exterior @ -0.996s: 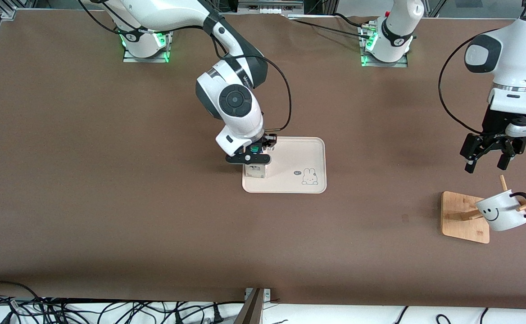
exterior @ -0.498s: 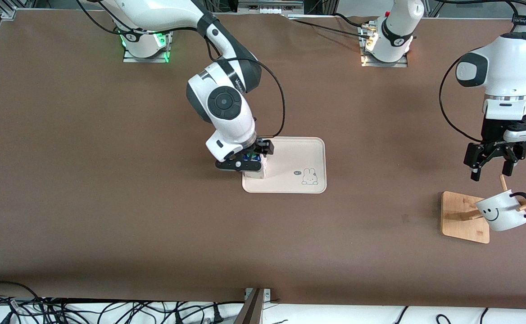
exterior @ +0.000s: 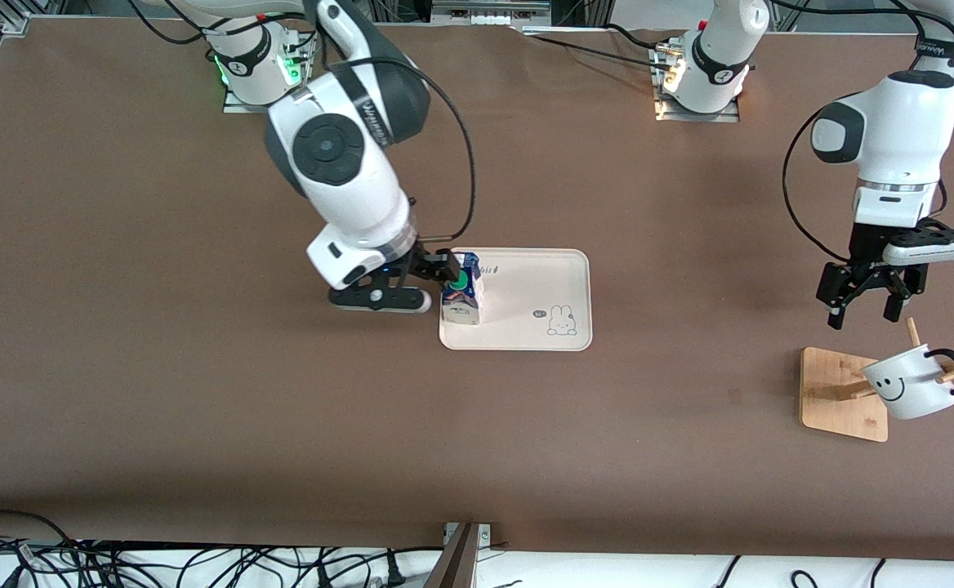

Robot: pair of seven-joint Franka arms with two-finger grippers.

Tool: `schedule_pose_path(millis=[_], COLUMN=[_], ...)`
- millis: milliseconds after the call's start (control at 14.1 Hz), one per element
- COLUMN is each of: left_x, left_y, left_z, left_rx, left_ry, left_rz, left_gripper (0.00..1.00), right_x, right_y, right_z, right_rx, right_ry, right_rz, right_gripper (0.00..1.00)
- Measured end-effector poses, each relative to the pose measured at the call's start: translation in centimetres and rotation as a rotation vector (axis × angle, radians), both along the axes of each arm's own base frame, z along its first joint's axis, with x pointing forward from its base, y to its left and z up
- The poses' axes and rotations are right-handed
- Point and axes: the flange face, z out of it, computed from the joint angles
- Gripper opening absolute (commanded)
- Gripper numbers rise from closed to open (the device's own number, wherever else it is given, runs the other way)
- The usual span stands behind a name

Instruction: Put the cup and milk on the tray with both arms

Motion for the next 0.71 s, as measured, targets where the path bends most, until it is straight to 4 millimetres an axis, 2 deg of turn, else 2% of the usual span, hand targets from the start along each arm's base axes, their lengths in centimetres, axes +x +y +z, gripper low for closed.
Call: schedule_pose_path(millis=[213,356,498,640,711], left_x=[0.2,0.3,0.7,1.2,1.5], left_y=[-0.6,-0.8,-0.8,-0.6,-0.5], left_z=[-1.8,-2.1,-1.9,-1.8,-1.8], left_rx=[0.011,0.013,0.013,0.013,0.013], left_ry=[-0.02,-0.033,-0.042,-0.049,-0.051], left_rz=[-0.009,-0.012,-0.01,-0.006,-0.003], left_gripper=[1.0,1.0,1.0,1.0,1.0], right_x=[2.8,4.0,4.8,4.4,3.4], right_y=[-6.7,-11.3,-16.6,-22.6,-24.9], right_z=[2.4,3.7,5.0,6.3,7.0], right_rx=[-0.003,-0.019,-0.017,-0.004,-0.003], right_ry=[-0.01,0.003,0.021,0.036,0.043], right_rz=[-0.021,0.017,0.063,0.105,0.106], right_gripper=[1.0,1.0,1.0,1.0,1.0])
